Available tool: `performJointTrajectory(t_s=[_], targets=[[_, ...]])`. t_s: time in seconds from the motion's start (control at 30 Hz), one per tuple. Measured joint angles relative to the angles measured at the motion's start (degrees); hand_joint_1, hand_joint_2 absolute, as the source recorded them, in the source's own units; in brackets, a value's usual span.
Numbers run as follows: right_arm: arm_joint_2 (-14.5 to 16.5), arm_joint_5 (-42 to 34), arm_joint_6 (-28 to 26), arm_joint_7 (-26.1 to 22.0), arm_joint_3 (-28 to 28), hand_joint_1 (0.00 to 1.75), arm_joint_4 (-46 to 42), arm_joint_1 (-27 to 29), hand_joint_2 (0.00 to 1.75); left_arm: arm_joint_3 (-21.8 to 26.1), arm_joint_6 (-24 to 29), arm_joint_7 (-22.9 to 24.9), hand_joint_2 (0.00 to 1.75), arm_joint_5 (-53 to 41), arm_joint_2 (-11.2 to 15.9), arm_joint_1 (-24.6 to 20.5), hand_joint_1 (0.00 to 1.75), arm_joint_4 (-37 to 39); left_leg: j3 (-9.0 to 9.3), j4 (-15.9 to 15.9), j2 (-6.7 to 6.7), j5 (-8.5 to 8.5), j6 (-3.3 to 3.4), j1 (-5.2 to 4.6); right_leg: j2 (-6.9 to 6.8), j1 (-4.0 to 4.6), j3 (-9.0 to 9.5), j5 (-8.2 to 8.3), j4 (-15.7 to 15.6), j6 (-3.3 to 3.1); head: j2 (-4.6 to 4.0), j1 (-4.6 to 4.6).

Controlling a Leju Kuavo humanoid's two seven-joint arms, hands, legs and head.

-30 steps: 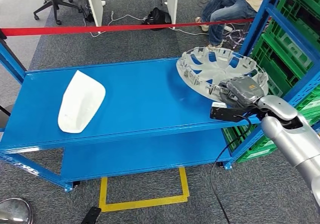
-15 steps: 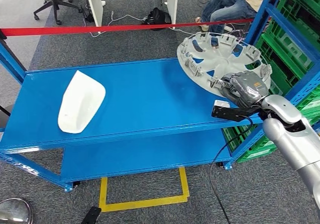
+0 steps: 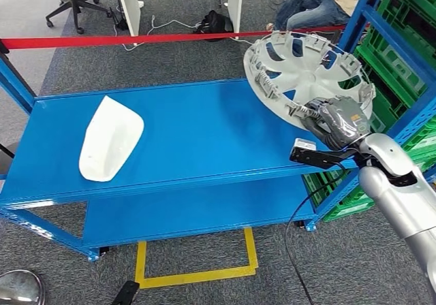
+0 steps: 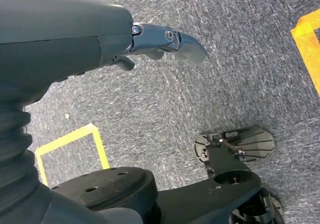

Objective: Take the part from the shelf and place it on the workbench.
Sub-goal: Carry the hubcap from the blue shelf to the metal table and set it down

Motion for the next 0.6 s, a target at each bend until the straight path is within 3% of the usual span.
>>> performJointTrajectory(t_s=[0.6], targets=[[0.31,1.12,-0.28,-0.15,-2.25,1.75,-0.78,1.93,1.75,0.0,0.3,0.13,1.75,-0.11,-0.08,-0.26,0.0,0.0,-0.01,0.0,0.0,0.0,0.0,0.0,0.0,0.0,0.0,0.0,0.0,0.0,0.0,-0.01]])
